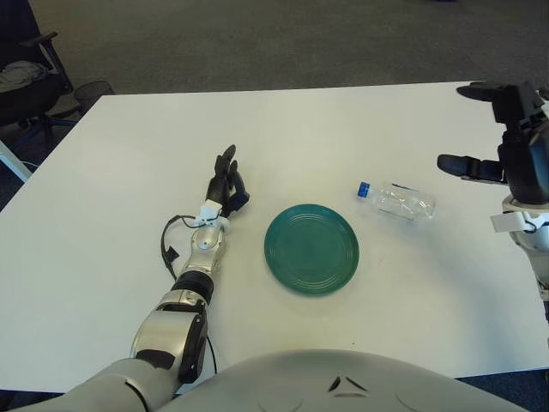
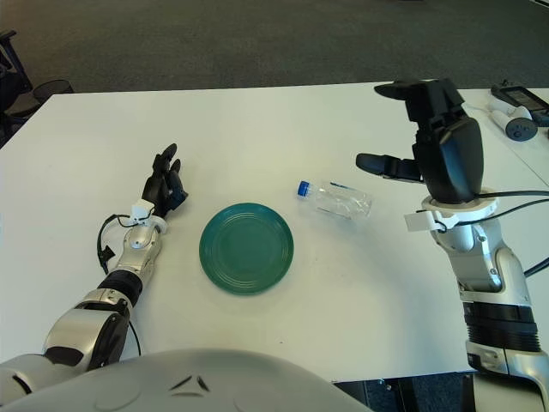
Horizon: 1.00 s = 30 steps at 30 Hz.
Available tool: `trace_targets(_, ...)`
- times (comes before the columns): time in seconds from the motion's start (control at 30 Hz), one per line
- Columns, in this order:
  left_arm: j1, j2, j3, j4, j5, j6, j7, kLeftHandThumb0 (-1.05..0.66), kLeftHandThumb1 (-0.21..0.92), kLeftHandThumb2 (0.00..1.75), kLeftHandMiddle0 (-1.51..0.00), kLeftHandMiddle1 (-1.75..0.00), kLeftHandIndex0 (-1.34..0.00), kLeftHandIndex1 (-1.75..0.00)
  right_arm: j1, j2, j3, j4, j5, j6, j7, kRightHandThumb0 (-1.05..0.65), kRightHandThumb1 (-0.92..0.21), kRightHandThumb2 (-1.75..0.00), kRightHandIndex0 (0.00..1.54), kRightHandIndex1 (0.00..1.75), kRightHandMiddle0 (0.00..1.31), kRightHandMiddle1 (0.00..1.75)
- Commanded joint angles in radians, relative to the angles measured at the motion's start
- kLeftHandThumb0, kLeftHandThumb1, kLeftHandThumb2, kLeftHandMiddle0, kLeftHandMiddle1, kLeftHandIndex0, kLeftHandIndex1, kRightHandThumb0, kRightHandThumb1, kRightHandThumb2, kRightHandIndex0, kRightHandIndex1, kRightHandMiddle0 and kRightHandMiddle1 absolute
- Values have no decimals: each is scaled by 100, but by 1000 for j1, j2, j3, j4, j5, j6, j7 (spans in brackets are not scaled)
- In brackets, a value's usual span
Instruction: Put the bottle into the plate.
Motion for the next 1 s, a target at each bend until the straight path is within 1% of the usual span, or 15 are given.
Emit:
trace_targets(0.0, 104, -10, -8, 69, 20, 5, 6, -85, 92, 105, -25, -1, 0, -46, 4, 31, -20, -35, 32, 30, 37, -74, -92, -53, 26, 73, 0, 121)
trace_targets(0.1, 104, -9, -9, 68, 21, 4, 4, -86, 92, 105, -24, -1, 0, -45, 6, 48, -29, -65, 42, 69, 70, -75, -92, -54, 24, 71, 0, 121)
trace_targets(0.2, 105, -8, -10, 66, 20, 6, 1, -86, 92, 105, -24, -1, 0, -44, 16, 61, -41, -126, 48, 162, 131, -75, -92, -54, 22, 68, 0, 119)
trace_targets(0.3, 104, -9, -10, 67, 20, 11, 1, -86, 92, 105, -24, -1, 0, -44, 20, 82, -54, -243, 53, 360, 240, -76, -92, -55, 19, 64, 0, 116)
trace_targets(0.37, 103, -10, -9, 67, 20, 13, 2, -86, 92, 105, -24, -1, 0, -44, 6, 91, -57, -283, 45, 465, 292, -77, -92, -53, 17, 61, 0, 112)
trace_targets(0.47, 101, -10, -9, 69, 19, 15, 3, -86, 92, 105, -24, -1, 0, -45, -21, 95, -49, -309, 31, 569, 341, -80, -92, -47, 12, 54, 0, 102)
trace_targets(0.53, 100, -9, -8, 71, 19, 12, 2, -86, 92, 105, -24, -1, 0, -45, -82, 77, -25, -268, 38, 644, 394, -83, -92, -41, 8, 49, 0, 91)
trace_targets(0.6, 100, -9, -8, 71, 19, 10, 1, -87, 92, 105, -24, -1, 0, -45, -132, 57, -6, -205, 45, 679, 432, -86, -92, -38, 5, 45, 0, 81)
trace_targets(0.63, 101, -9, -8, 69, 18, 9, -1, -87, 92, 105, -24, -1, 0, -45, -170, 34, 17, -153, 39, 689, 466, -87, -92, -36, 3, 44, 0, 76)
trace_targets(0.7, 103, -9, -8, 67, 16, 8, -4, -87, 92, 105, -24, -1, 0, -45, -215, -4, 52, -99, 21, 710, 526, -95, -92, -34, 2, 32, 0, 57)
trace_targets(0.73, 104, -9, -7, 67, 15, 8, -5, -87, 92, 106, -24, -1, 0, -45, -226, -19, 63, -90, 12, 719, 549, -98, -92, -33, 1, 24, 0, 44)
trace_targets(0.77, 105, -9, -7, 66, 15, 8, -6, -87, 92, 106, -25, -1, 0, -45, -235, -33, 87, -92, -11, 741, 580, -100, -92, -32, 1, 21, 0, 39)
trace_targets(0.83, 106, -8, -6, 64, 14, 7, -8, -87, 92, 106, -25, -1, 0, -46, -254, -50, 125, -87, -42, 771, 622, -103, -92, -31, 0, 8, 0, 18)
trace_targets(0.87, 107, -8, -6, 64, 13, 8, -8, -87, 92, 106, -25, -1, 0, -46, -262, -55, 137, -83, -51, 781, 635, -103, -92, -30, 0, 5, 0, 11)
trace_targets(0.97, 107, -5, -5, 64, 14, 13, -6, -87, 92, 106, -24, -1, 0, -46, -272, -60, 197, -54, -91, 800, 669, -104, -92, -30, 0, 2, 0, 5)
